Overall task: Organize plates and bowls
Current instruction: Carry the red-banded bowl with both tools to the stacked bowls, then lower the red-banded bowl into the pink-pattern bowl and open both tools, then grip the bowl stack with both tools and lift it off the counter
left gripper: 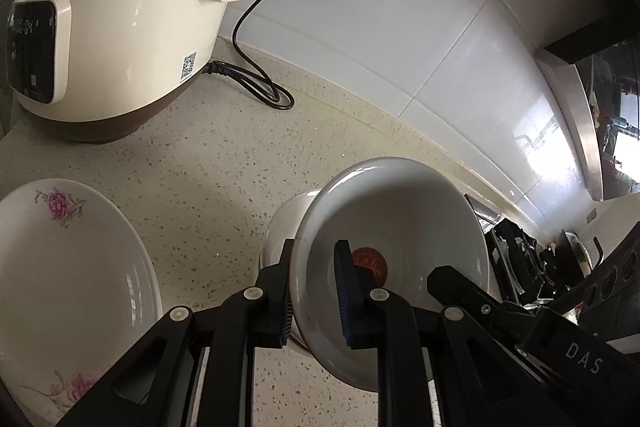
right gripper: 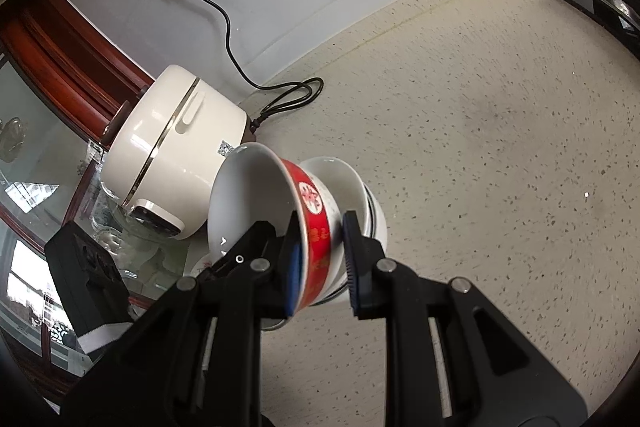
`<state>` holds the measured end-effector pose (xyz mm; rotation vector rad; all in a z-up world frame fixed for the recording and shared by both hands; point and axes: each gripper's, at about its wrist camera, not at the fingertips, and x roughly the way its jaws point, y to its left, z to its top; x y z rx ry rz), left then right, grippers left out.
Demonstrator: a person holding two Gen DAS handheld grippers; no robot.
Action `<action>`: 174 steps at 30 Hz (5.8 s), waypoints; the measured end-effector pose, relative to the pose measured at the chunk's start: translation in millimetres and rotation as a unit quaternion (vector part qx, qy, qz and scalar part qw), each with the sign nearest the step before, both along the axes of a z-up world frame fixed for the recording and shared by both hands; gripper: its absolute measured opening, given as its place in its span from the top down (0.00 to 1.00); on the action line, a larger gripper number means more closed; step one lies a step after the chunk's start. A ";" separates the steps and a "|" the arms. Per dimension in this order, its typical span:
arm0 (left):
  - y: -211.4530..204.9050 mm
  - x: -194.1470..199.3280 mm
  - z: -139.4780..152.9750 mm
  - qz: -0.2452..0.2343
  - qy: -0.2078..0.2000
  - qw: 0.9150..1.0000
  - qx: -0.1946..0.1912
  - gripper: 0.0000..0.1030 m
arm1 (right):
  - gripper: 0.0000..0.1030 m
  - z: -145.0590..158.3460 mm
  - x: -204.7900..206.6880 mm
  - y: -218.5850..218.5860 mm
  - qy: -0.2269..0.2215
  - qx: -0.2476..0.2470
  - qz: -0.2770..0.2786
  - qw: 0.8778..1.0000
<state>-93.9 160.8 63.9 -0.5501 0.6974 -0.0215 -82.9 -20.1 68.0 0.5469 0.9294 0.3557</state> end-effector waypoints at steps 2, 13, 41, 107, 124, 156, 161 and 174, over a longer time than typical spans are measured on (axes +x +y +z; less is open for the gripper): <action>-1.3 0.5 0.4 0.001 0.000 1.000 0.004 0.83 | 0.78 0.9 -0.5 0.7 -0.003 -0.005 0.000 1.000; -6.7 3.1 -0.8 -0.003 0.002 1.000 0.022 0.81 | 0.76 -0.8 -2.5 3.3 -0.014 -0.034 -0.002 0.999; 5.3 -16.1 18.2 0.011 -0.046 0.999 -0.018 0.20 | 0.32 8.7 -13.4 -32.2 -0.046 0.001 -0.055 0.997; -0.2 49.5 -26.9 -0.049 0.105 0.993 0.013 0.56 | 0.37 -71.0 2.7 3.5 0.092 0.141 0.024 0.986; -10.1 22.1 -3.3 -0.055 0.076 0.996 -0.001 0.55 | 0.37 -42.1 -22.3 -6.3 0.068 0.129 0.013 0.989; 80.8 -61.7 28.0 0.016 0.021 1.000 -0.014 0.48 | 0.37 -8.3 -44.4 99.6 0.044 0.129 0.093 0.986; 102.4 -71.7 25.7 0.031 0.018 0.999 -0.019 0.48 | 0.37 -8.8 -46.5 121.2 0.045 0.125 0.112 0.985; 146.5 -76.1 -1.1 0.063 0.039 0.996 -0.044 0.47 | 0.37 -27.6 -36.6 168.6 0.070 0.106 0.142 0.982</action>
